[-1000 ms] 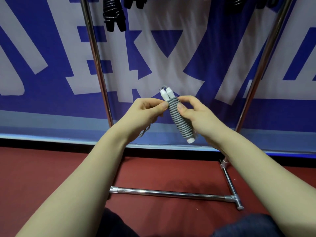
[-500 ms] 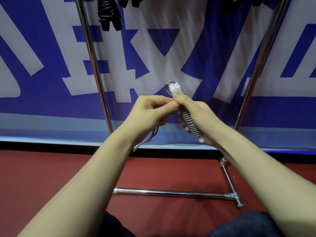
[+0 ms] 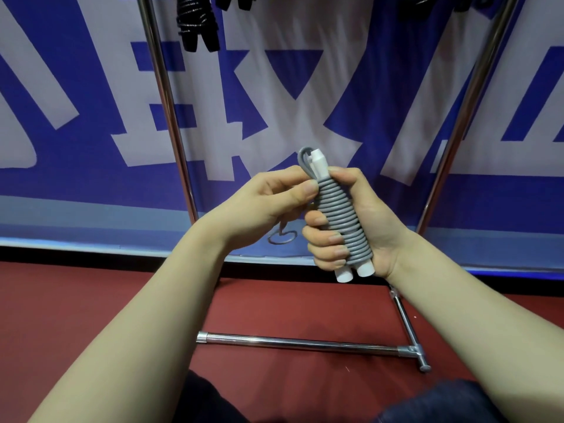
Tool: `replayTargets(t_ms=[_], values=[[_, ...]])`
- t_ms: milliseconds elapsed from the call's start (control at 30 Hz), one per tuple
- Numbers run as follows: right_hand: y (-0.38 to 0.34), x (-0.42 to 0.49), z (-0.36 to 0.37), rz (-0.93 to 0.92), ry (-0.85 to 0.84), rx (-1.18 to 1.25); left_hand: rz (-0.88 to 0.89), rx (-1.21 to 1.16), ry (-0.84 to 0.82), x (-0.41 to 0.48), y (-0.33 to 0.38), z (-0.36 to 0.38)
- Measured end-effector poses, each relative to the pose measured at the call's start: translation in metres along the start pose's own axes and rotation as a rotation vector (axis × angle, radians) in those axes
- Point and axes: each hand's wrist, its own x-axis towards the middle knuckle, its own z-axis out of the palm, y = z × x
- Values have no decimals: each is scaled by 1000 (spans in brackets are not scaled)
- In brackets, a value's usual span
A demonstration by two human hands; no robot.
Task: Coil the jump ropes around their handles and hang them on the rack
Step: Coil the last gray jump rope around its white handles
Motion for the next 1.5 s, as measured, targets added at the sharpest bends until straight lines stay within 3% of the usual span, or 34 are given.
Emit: replayTargets(t_ms=[133,333,467,600,667,867,933,1000,1133,1233,1400,1500], values=[[-2,1,-3,-20,-78,32,9,37,75,3,1,2],[-4,4,3,-271,332,-192,8,27,305,5,3,1],[-2,5,2,-424,592,-645,-41,15,506,10,-2,5],[10,15,9,-495,783,-1315,-72,-43,665,16,-6,17],[10,18,10,-505,862,-1440,-91,-65,722,18,-3,23],[13,23,9,-566,963,-1425,-103,21,811,14,-1,27],[14,23,10,-526,985,-1411,-98,58,768,12,0,24],[13,23,7,-531,990,-1248,-65,69,675,11,2,22],[4,20,3,-592,826,-790,18,-72,441,8,2,13],[-2,14,5,-570,690,-587,46,3,318,5,4,3],[-6,5,3,-472,464,-428,117,275,453,3,8,-8],[-7,1,3,-420,365,-369,101,388,403,3,6,-8]])
